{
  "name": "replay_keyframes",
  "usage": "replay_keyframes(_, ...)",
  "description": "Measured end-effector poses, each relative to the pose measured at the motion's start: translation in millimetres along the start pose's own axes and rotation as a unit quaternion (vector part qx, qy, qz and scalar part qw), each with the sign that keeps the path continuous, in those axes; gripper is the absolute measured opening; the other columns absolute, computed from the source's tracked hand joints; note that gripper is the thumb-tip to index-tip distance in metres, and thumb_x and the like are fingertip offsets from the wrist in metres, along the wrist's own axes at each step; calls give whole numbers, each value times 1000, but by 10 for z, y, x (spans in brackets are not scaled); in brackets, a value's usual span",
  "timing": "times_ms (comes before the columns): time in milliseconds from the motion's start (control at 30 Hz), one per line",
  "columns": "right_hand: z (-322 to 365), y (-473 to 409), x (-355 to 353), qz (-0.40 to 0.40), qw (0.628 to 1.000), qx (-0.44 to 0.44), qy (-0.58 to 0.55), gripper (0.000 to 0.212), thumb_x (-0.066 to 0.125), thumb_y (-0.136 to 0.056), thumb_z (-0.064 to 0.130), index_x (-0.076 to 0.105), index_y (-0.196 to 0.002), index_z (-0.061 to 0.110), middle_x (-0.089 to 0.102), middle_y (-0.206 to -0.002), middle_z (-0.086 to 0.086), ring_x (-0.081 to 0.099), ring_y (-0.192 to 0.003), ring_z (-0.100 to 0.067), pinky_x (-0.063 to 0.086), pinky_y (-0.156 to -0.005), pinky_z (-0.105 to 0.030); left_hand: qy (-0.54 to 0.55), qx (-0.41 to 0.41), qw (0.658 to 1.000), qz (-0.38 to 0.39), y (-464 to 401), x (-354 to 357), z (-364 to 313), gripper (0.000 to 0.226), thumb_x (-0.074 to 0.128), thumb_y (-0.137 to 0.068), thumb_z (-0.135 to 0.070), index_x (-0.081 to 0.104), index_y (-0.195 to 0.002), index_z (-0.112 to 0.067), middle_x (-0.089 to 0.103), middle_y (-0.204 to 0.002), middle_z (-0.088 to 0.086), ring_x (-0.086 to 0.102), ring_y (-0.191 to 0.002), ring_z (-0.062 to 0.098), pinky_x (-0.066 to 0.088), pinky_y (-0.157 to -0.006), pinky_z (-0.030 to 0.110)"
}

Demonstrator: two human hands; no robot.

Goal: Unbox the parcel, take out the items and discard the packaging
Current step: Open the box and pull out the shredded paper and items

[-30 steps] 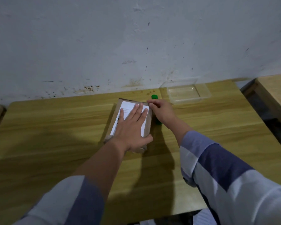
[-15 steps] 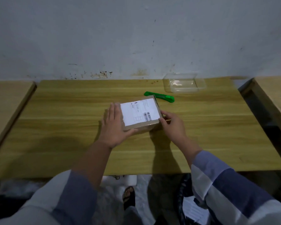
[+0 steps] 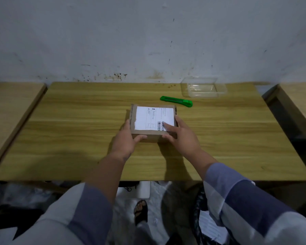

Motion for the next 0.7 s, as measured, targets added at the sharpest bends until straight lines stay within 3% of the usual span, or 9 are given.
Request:
replay_keyframes(100, -4, 13, 43, -29, 999, -18, 13, 39, 55, -90, 43, 56, -128, 36, 28, -156, -1, 39, -135, -24, 42, -104, -38, 4, 10, 1000, -11, 15, -7, -8, 88, 76, -76, -41, 28, -146, -21, 54, -137, 6, 51, -123, 25, 45, -99, 38)
replay_keyframes(200, -12, 42, 76, -35, 997, -38, 56, 40, 47, -93, 42, 53, -132, 34, 30, -155, -6, 33, -140, -28, 36, -111, -42, 1, 10, 1000, -17, 30, -7, 4, 90, 75, -76, -43, 26, -148, -23, 54, -138, 5, 50, -124, 25, 46, -100, 40)
replay_keyframes(367, -23, 57, 98, -44, 997, -26, 51, 37, 48, -93, 42, 57, -128, 34, 35, -153, -6, 51, -124, -34, 45, -98, -46, -6, 5, 1000, -27, 42, -2, 32, 91, 73, -75, -50, 24, -148, -26, 55, -137, 2, 52, -123, 24, 48, -99, 44)
replay_keyframes(467, 22, 68, 103, -95, 986, -64, 118, 38, 51, -91, 43, 57, -127, 34, 41, -149, -11, 36, -139, -34, 29, -111, -58, 6, 5, 999, -38, 57, 6, 51, 93, 72, -73, -54, 24, -148, -30, 58, -135, 0, 54, -122, 22, 50, -97, 46)
replay_keyframes(567, 161, 28, 130, -97, 973, -136, 159, 42, 51, -89, 47, 52, -130, 35, 40, -150, -7, 27, -144, -28, 17, -115, -57, 14, 9, 999, -40, 73, 23, 64, 95, 70, -71, -59, 22, -149, -32, 59, -134, 0, 56, -120, 22, 51, -95, 47)
replay_keyframes(700, 324, -79, 201, -54, 967, -185, 166, 39, 50, -91, 38, 57, -128, 27, 54, -140, -8, 43, -135, -31, 30, -110, -53, 13, 13, 998, -53, 86, 36, 77, 96, 69, -71, -62, 23, -149, -30, 61, -131, 1, 59, -117, 22, 53, -92, 44)
Point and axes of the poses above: each hand's wrist, its own y-axis away from the middle knuckle, its own x-axis out of the palm, z = x × y, the point moved 4 cm from there along -y, towards the middle knuckle
